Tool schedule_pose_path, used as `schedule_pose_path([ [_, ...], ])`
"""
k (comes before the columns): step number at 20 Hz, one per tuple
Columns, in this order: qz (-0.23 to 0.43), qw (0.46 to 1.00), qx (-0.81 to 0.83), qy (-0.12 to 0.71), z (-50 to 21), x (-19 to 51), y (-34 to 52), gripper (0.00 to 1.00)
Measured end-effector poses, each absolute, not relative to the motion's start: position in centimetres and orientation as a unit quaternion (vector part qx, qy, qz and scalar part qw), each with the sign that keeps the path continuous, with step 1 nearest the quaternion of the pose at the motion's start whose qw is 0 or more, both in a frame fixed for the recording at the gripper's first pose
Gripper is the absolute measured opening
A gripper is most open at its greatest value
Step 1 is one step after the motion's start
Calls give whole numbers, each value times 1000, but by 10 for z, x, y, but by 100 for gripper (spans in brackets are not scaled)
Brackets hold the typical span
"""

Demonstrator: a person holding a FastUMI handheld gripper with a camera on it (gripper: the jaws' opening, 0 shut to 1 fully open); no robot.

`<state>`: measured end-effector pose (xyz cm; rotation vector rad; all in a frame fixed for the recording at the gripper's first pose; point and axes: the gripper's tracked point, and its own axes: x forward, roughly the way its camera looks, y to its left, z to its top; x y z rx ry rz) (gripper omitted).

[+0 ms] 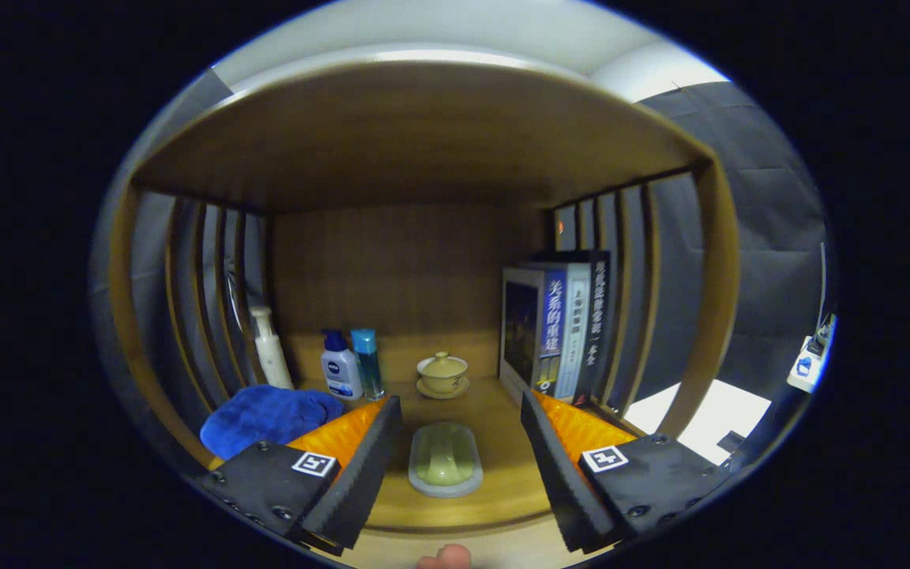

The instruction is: Pull open the drawer, take out the items inside it, and place them on the countertop above the cabinet.

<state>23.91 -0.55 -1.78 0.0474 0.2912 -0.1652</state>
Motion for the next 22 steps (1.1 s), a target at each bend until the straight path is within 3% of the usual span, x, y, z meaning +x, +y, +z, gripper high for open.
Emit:
schedule_pose_path([
  [6,-89,990,-6,106,3,161,-1,97],
  [22,-40,994,-20,96,-72,36,51,98],
])
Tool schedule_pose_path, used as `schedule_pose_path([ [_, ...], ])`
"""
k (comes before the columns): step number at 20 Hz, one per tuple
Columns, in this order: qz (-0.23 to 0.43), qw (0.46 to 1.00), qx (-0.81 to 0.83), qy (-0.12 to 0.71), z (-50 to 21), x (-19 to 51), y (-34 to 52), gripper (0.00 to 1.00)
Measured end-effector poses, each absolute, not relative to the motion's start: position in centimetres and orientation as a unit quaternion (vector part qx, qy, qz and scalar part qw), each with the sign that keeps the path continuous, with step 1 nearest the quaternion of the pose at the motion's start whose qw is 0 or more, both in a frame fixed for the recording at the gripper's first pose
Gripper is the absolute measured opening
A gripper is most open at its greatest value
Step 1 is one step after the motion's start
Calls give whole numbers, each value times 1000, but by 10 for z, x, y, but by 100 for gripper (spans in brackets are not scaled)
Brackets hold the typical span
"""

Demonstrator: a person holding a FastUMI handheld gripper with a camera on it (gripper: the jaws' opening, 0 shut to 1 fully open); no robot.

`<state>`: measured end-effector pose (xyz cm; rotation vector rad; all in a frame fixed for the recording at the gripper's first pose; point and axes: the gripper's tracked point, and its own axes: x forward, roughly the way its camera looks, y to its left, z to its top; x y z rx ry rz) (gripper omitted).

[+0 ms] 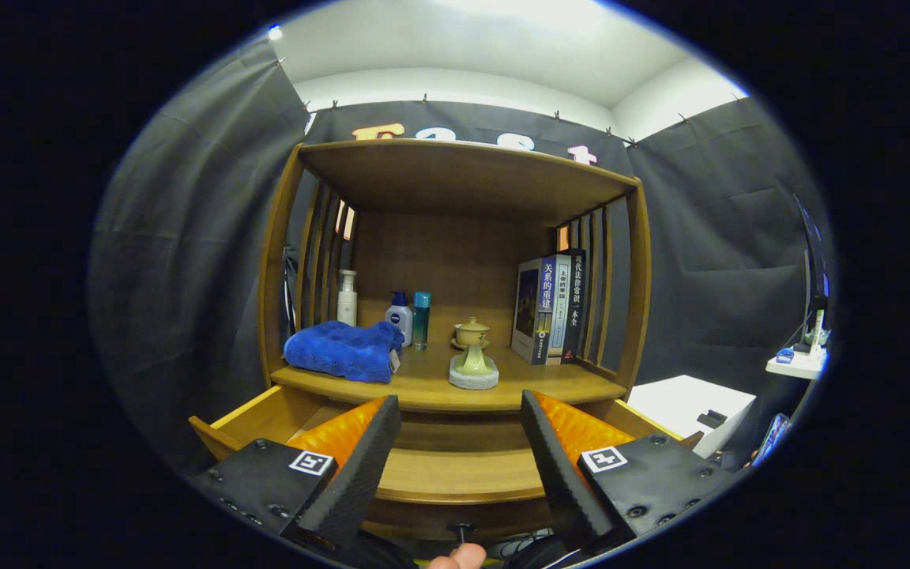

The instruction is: Pull open the drawer, take out the items inside it, and place them on the countertop above the cabinet.

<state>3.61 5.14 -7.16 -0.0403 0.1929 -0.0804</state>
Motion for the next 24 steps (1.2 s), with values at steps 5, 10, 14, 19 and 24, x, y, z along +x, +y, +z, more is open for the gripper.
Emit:
schedule_pose_path([
  [5,-45,994,4,102,-92,7,46,98],
  [10,-43,991,32,122,-129,-8,39,98],
  [14,-44,987,33,148,-160,-15,37,98],
  [19,-38,984,23,174,-189,-15,39,98],
  [24,-29,984,46,172,-189,-17,40,97],
])
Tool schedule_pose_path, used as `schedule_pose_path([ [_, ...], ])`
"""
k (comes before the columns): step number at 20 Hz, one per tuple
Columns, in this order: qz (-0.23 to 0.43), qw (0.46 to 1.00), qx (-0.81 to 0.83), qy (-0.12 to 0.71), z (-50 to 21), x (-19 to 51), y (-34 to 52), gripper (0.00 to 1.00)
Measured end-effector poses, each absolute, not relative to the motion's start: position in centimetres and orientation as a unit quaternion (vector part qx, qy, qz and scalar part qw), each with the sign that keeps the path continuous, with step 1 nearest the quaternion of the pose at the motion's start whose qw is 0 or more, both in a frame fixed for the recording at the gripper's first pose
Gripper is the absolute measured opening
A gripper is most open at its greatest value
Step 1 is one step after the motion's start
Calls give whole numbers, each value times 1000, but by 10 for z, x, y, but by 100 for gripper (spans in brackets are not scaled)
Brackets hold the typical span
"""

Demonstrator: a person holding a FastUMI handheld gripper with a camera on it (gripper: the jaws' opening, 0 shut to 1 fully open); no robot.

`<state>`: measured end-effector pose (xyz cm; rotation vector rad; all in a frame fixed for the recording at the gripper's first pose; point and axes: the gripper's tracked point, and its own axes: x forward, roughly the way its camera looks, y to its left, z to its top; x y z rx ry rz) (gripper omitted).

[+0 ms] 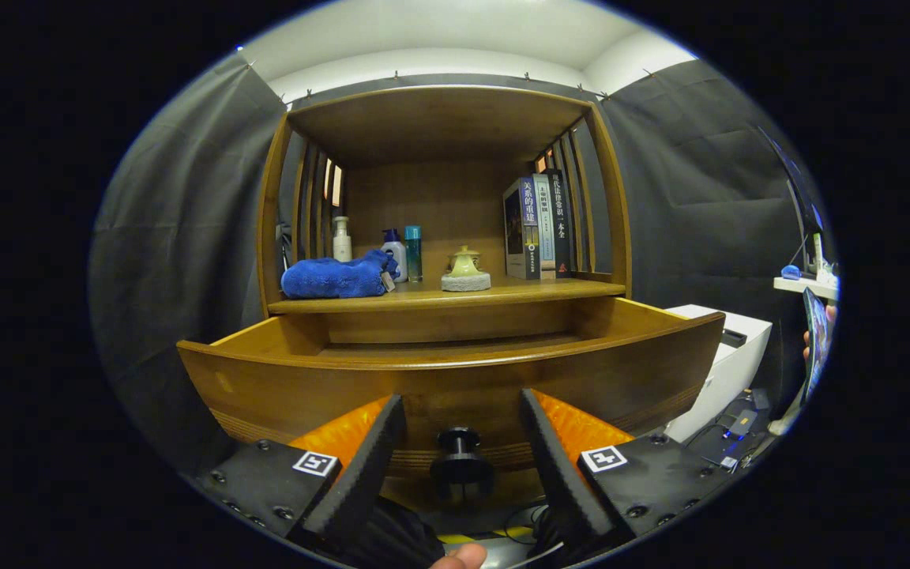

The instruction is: Pull open the drawer, take out the items inside it, and place them on the countertop above the cabinet.

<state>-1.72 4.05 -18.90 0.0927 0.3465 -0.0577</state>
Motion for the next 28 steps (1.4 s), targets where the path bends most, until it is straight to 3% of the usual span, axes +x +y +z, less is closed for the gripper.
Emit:
schedule_pose_path([
  [28,1,988,38,153,-215,136,31,96],
])
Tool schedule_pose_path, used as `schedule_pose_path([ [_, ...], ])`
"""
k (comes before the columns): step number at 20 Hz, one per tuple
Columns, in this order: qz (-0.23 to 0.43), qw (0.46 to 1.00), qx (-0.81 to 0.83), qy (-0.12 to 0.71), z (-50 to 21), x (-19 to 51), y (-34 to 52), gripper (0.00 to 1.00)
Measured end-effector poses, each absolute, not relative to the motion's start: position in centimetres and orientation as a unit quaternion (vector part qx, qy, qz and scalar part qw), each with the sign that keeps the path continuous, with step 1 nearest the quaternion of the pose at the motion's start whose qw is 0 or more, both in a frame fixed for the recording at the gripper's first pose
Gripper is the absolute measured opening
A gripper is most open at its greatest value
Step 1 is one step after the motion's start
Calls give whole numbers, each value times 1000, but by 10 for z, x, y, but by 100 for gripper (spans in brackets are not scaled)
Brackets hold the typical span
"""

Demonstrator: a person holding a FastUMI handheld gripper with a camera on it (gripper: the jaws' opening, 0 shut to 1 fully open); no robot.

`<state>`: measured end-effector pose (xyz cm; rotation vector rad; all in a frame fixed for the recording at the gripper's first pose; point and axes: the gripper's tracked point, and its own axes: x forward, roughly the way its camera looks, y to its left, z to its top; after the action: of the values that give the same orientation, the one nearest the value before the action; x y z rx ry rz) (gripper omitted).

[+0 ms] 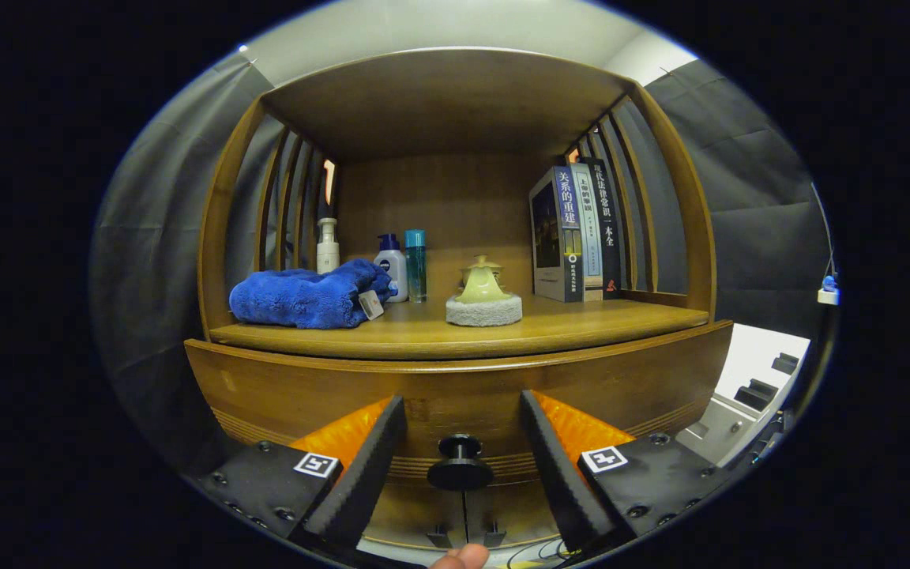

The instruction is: Pull open the drawer, take out the items inside it, and place them on the countertop above the cabinet.

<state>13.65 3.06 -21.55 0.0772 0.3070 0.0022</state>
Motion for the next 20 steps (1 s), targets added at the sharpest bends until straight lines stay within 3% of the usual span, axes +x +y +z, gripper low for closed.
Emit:
schedule_pose_path([
  [20,-7,991,15,132,-192,137,21,98],
])
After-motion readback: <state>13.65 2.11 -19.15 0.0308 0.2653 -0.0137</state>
